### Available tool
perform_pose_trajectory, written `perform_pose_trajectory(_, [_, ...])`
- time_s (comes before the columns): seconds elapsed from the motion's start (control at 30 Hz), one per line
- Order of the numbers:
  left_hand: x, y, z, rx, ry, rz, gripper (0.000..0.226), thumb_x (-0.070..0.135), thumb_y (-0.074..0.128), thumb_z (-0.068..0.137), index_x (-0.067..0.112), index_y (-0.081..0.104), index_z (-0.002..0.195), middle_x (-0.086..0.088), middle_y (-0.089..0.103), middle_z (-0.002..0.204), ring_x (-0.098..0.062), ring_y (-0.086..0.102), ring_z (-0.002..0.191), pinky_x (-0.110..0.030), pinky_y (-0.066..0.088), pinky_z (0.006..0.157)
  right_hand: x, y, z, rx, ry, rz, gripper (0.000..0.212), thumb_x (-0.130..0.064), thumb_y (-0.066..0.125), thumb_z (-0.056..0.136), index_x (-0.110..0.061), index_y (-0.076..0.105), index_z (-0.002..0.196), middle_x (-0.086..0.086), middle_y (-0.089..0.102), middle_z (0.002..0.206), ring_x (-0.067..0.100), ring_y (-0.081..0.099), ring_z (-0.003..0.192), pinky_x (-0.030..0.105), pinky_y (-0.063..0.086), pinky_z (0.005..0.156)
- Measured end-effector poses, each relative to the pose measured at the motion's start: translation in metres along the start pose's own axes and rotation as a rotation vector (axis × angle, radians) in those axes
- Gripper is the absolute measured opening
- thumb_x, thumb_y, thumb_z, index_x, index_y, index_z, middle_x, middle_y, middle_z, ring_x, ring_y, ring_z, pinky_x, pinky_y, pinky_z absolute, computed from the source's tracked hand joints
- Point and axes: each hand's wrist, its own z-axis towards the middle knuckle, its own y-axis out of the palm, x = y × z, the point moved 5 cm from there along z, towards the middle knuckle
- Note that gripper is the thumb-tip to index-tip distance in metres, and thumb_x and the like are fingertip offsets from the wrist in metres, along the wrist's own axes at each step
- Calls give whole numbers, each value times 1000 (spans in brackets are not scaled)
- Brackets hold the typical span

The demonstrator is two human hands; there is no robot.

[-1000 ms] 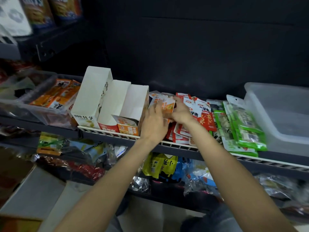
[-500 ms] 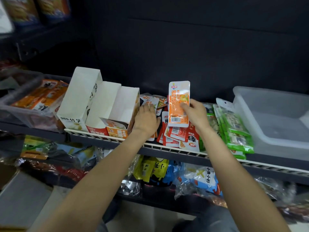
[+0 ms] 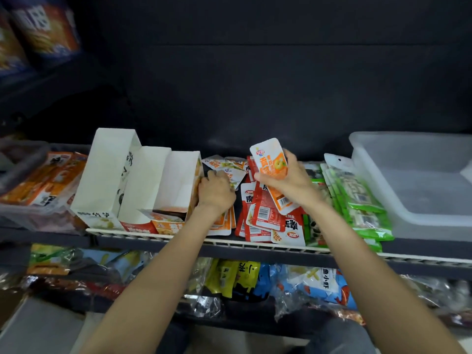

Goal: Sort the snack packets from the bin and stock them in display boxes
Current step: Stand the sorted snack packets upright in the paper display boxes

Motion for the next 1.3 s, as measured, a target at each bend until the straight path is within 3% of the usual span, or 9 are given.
perform_pose_trajectory(0.1, [2, 0, 3, 9, 9, 46, 62, 25, 59, 87, 7, 31, 140, -23, 43, 132, -36, 37, 123, -37, 31, 104, -1, 6, -1, -73, -21, -168, 104, -51, 76, 71, -29, 12, 151, 9, 26, 148, 25, 34, 135, 38, 33, 104])
perform_pose_trajectory(0.27, [5, -16, -4, 139, -6, -312, 80, 23, 66, 86, 13, 16, 147, -17, 46, 135, -33, 41, 126, -39, 39, 99, -3, 5, 0, 75, -114, 20, 67, -39, 73, 76, -30, 28, 124, 5, 47, 123, 15, 52, 101, 31, 41, 77])
perform_pose_trajectory(0.4, [4, -77, -42, 292, 2, -951, 64, 13, 63, 89, 21, 27, 141, 5, 56, 121, -7, 62, 100, -16, 52, 70, -21, -11, -2, 171, -170, 291, 32, -37, 66, 84, -25, 45, 104, -1, 55, 111, 14, 56, 102, 33, 47, 87])
perform_pose_trajectory(0.47, [-4, -122, -62, 372, 117, -1049, 44, 10, 60, 90, 21, 40, 128, 11, 59, 111, -2, 62, 95, -17, 54, 71, -36, -15, -4, 134, -193, 357, 13, -34, 58, 90, -27, 49, 96, -5, 60, 105, 12, 61, 98, 38, 49, 92])
perform_pose_trajectory(0.6, [-54, -173, -71, 321, 241, -1018, 24, 7, 65, 87, 24, 57, 102, 8, 68, 103, -6, 66, 95, -23, 54, 80, -66, -7, -7, 64, -214, 468, 13, -31, 40, 97, -23, 48, 91, 5, 67, 105, 19, 68, 91, 42, 53, 87])
perform_pose_trajectory(0.83, [-115, -141, -58, 97, 140, -845, 25, 6, 68, 83, 7, 66, 108, 10, 68, 97, 1, 67, 86, -20, 54, 83, -95, 21, -29, 95, -358, 330, 10, -26, 42, 101, -18, 48, 102, -5, 61, 92, 4, 58, 76, 9, 44, 59])
perform_pose_trajectory(0.97, [-118, -118, -54, -30, 131, -841, 27, 9, 71, 82, 15, 66, 107, 5, 70, 104, -8, 67, 96, -29, 53, 89, -93, 26, -39, 131, -305, 451, 14, -27, 46, 100, -14, 50, 102, 14, 65, 97, 18, 61, 79, 33, 50, 67])
perform_pose_trajectory(1.1, [-106, -114, -52, -56, 190, -785, 31, 12, 72, 81, 16, 65, 111, 3, 69, 107, -11, 66, 98, -30, 53, 89, -99, 24, -45, 174, -288, 500, 16, -23, 50, 98, -13, 46, 86, -1, 64, 85, 7, 59, 73, 23, 47, 61])
perform_pose_trajectory(1.3, [-116, -108, -55, -106, 294, -221, 36, 39, 66, 86, 16, 67, 114, 0, 62, 126, -20, 53, 118, -42, 39, 103, -109, 26, -39, 215, -330, 418, 15, -24, 57, 93, -12, 62, 86, 6, 69, 95, 20, 64, 93, 38, 53, 81])
